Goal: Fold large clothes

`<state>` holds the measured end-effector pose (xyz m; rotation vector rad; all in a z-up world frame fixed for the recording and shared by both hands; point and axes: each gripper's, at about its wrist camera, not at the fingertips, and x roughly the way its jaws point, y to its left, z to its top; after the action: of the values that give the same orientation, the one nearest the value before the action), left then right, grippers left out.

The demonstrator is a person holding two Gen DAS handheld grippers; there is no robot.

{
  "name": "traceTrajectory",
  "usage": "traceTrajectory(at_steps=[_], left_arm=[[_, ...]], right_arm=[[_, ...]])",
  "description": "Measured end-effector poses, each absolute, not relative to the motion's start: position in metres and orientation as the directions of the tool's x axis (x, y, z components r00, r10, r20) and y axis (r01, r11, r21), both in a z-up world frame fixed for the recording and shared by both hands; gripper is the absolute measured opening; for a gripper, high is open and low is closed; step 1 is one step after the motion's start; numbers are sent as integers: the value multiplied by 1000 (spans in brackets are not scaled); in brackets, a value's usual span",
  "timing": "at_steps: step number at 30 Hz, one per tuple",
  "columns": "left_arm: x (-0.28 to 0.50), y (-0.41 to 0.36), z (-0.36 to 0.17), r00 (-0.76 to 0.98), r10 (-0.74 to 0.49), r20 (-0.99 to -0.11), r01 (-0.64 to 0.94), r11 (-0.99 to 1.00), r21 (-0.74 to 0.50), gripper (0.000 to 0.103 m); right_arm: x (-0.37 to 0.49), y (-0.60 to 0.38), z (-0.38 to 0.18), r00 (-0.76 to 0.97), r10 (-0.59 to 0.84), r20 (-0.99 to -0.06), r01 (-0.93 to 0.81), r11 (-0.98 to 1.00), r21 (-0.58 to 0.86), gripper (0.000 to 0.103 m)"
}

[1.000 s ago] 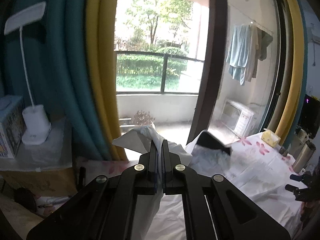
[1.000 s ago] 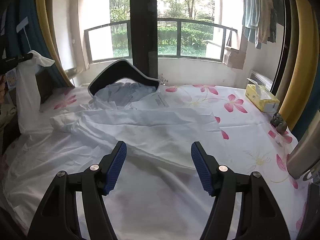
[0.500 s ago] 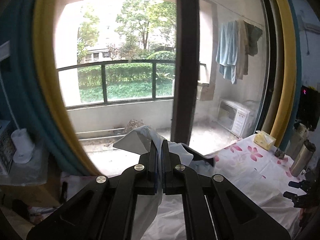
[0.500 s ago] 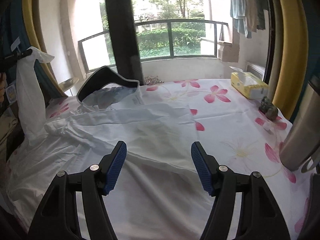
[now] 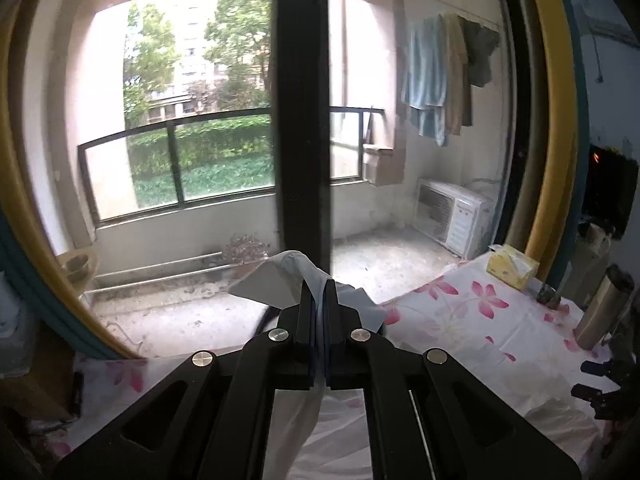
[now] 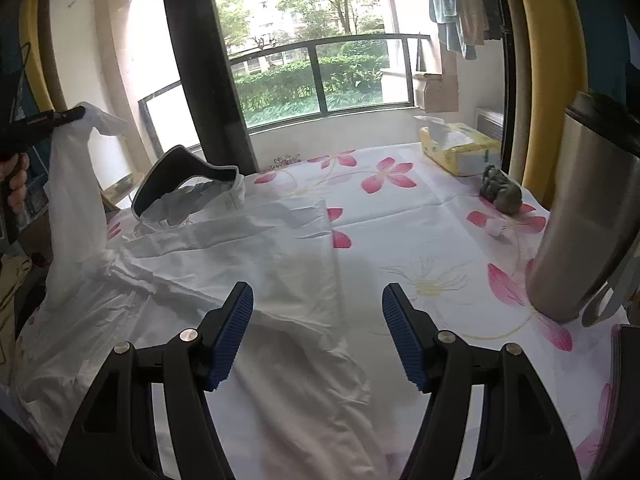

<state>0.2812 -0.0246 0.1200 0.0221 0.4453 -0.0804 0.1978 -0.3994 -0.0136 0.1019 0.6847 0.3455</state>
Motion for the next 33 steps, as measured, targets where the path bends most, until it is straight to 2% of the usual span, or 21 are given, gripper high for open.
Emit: traceTrajectory(at_steps=[5, 8, 11, 13, 14, 15, 19, 25, 33], left_arm=[[298, -62, 94, 861, -161, -483, 165, 986, -35, 3], [306, -91, 65, 805, -232, -546, 237, 969, -63, 3], [312, -109, 33, 726, -289, -624, 278, 953, -118, 10], [311, -122, 7, 655, -348, -670, 328, 931, -163, 22], [309, -127, -5, 611, -382, -694, 355, 915, -192, 39], [306, -134, -20, 550, -420, -722, 387, 894, -226, 51], [287, -141, -44, 479, -448, -755, 421, 872, -251, 52], [250, -84, -32, 519, -483, -706, 349, 873, -340, 53], [205, 48, -27, 667, -311, -677, 113, 941, -320, 55]], right_arm=[[198, -409, -19, 714, 339, -613, -261, 941, 217, 67], [195, -414, -19, 715, 330, -616, -250, 944, 215, 67], [192, -419, -19, 716, 314, -624, -231, 949, 214, 67], [190, -421, -19, 716, 303, -629, -219, 953, 210, 67], [188, -421, -19, 715, 297, -632, -214, 955, 207, 67], [187, -421, -20, 715, 294, -635, -212, 956, 204, 67], [186, -417, -21, 705, 281, -651, -206, 960, 192, 67], [191, -398, -23, 691, 282, -665, -215, 959, 183, 67], [225, -330, -22, 635, 332, -698, -334, 932, 139, 67]])
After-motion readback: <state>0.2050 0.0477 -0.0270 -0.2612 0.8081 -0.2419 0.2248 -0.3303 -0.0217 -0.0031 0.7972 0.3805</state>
